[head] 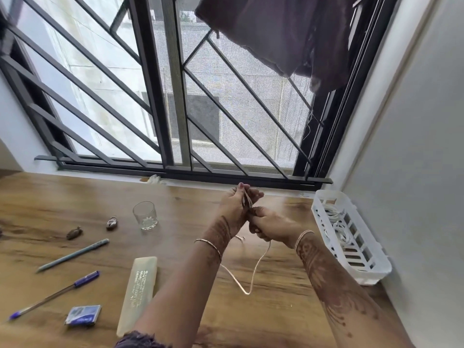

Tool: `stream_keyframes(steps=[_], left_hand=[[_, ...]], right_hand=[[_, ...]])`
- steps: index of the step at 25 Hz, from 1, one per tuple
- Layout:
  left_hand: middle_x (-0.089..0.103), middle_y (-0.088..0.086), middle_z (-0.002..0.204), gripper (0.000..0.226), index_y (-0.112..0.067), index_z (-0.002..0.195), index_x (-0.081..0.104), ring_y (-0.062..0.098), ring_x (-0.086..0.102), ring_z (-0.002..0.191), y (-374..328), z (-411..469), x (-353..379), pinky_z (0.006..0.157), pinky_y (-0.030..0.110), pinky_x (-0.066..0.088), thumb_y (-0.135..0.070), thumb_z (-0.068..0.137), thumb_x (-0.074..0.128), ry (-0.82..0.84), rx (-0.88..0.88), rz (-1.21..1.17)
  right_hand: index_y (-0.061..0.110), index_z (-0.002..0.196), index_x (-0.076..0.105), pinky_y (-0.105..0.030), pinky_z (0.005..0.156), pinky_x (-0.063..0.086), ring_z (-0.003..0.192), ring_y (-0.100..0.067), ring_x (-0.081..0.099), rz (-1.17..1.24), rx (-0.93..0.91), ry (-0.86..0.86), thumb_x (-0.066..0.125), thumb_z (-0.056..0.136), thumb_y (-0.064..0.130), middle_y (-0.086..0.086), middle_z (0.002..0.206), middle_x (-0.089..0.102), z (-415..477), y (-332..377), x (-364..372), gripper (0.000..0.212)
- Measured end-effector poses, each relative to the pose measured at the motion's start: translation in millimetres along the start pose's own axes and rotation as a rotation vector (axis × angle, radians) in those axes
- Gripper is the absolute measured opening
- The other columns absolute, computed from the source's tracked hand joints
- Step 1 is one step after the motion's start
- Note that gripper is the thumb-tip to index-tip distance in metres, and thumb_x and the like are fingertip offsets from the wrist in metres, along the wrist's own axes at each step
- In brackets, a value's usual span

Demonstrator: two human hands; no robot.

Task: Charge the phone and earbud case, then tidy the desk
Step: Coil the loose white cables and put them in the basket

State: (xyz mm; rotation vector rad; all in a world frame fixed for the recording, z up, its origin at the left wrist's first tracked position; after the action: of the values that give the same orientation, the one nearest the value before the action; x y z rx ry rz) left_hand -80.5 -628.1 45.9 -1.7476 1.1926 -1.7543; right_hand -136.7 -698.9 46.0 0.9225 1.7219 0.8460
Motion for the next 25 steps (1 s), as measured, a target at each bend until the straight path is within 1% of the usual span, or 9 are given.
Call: stream_keyframes(steps=[4, 8, 10, 12, 16, 18, 21, 23, 25], left_hand=[[0.056, 0.001, 0.058, 0.032, -0.014, 0.075, 0.046, 0.016, 0.052, 0.046, 2.8, 3.3, -8.6, 0.045, 0.025, 0.039, -0.019, 0.103, 0.032, 0.042, 0.156, 0.718], [0.050, 0.004, 0.053, 0.037, -0.012, 0.067, 0.048, 0.014, 0.048, 0.040, 7.4, 1.1, -18.7, 0.045, 0.026, 0.033, -0.010, 0.100, 0.031, 0.106, 0.090, 0.853], [0.047, 0.002, 0.049, 0.040, -0.011, 0.064, 0.050, 0.011, 0.044, 0.037, 9.1, -5.5, -16.1, 0.041, 0.021, 0.028, -0.011, 0.098, 0.029, 0.138, 0.024, 0.796], [0.041, -0.001, 0.047, 0.040, -0.011, 0.063, 0.048, 0.010, 0.035, 0.037, 9.8, -10.9, -10.5, 0.039, 0.018, 0.024, -0.015, 0.098, 0.029, 0.158, -0.045, 0.616], [0.031, -0.008, 0.043, 0.041, -0.015, 0.062, 0.037, 0.005, 0.022, 0.037, 11.3, -14.9, -5.8, 0.037, 0.016, 0.016, -0.027, 0.100, 0.027, 0.190, -0.169, 0.294], [0.025, -0.008, 0.041, 0.041, -0.017, 0.061, 0.032, 0.005, 0.020, 0.034, 11.9, -17.1, -3.5, 0.035, 0.017, 0.016, -0.028, 0.100, 0.027, 0.201, -0.222, 0.187], [0.029, -0.008, 0.042, 0.041, -0.017, 0.063, 0.033, 0.005, 0.027, 0.035, 10.3, -11.6, 1.7, 0.035, 0.015, 0.024, -0.028, 0.102, 0.026, 0.187, -0.219, -0.050], [0.037, -0.007, 0.046, 0.039, -0.015, 0.067, 0.039, 0.006, 0.033, 0.046, 7.8, -3.5, 1.6, 0.038, 0.013, 0.036, -0.028, 0.103, 0.028, 0.129, -0.167, -0.181], [0.042, -0.005, 0.048, 0.037, -0.014, 0.070, 0.042, 0.008, 0.037, 0.053, 4.3, 4.4, -2.3, 0.041, 0.014, 0.041, -0.027, 0.103, 0.029, 0.042, -0.111, -0.220]], right_hand=[[0.016, 0.081, 0.058, -0.016, 0.040, 0.024, 0.046, -0.007, 0.033, -0.102, 0.003, 0.065, 0.047, 0.096, 0.023, 0.003, 0.063, 0.043, -5.8, 6.3, -10.2, 0.020], [0.020, 0.073, 0.056, -0.018, 0.042, 0.025, 0.046, -0.007, 0.033, 0.020, -0.052, -0.103, 0.050, 0.097, 0.033, 0.004, 0.061, 0.045, -1.2, 9.4, -33.6, 0.028], [0.020, 0.071, 0.055, -0.019, 0.041, 0.026, 0.045, -0.007, 0.033, 0.071, -0.077, -0.180, 0.052, 0.096, 0.035, 0.004, 0.062, 0.045, 3.8, 8.0, -41.3, 0.028], [0.020, 0.070, 0.056, -0.018, 0.040, 0.027, 0.045, -0.006, 0.034, 0.123, -0.110, -0.248, 0.056, 0.094, 0.036, 0.003, 0.063, 0.047, 7.8, 5.7, -43.8, 0.028], [0.021, 0.070, 0.058, -0.012, 0.041, 0.029, 0.042, 0.002, 0.039, 0.167, -0.172, -0.429, 0.070, 0.082, 0.040, 0.009, 0.060, 0.052, 10.2, 2.4, -49.1, 0.026], [0.020, 0.072, 0.059, -0.011, 0.041, 0.029, 0.041, 0.002, 0.040, 0.212, -0.201, -0.451, 0.070, 0.083, 0.038, 0.010, 0.058, 0.053, 11.0, 1.7, -48.7, 0.024], [0.020, 0.075, 0.061, -0.012, 0.043, 0.031, 0.046, -0.001, 0.040, 0.235, -0.204, -0.421, 0.060, 0.092, 0.033, 0.007, 0.060, 0.051, 11.9, -2.9, -40.7, 0.021], [0.022, 0.081, 0.064, -0.012, 0.041, 0.031, 0.042, 0.001, 0.039, 0.244, -0.164, -0.386, 0.056, 0.095, 0.029, 0.004, 0.062, 0.052, 12.6, -10.0, -32.6, 0.018], [0.024, 0.092, 0.066, -0.015, 0.039, 0.027, 0.042, -0.004, 0.036, 0.281, -0.100, -0.294, 0.053, 0.097, 0.024, 0.001, 0.063, 0.050, 13.1, -16.9, -19.3, 0.014]])
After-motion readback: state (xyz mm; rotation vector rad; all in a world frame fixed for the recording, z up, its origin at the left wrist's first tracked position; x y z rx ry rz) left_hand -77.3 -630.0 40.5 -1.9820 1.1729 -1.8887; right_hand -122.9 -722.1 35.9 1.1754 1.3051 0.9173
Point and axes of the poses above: each hand's wrist, its own z-axis towards the middle knuckle, its own x-axis out of the palm, y = z × x, the point moved 6 cm from there along z, towards the middle knuckle
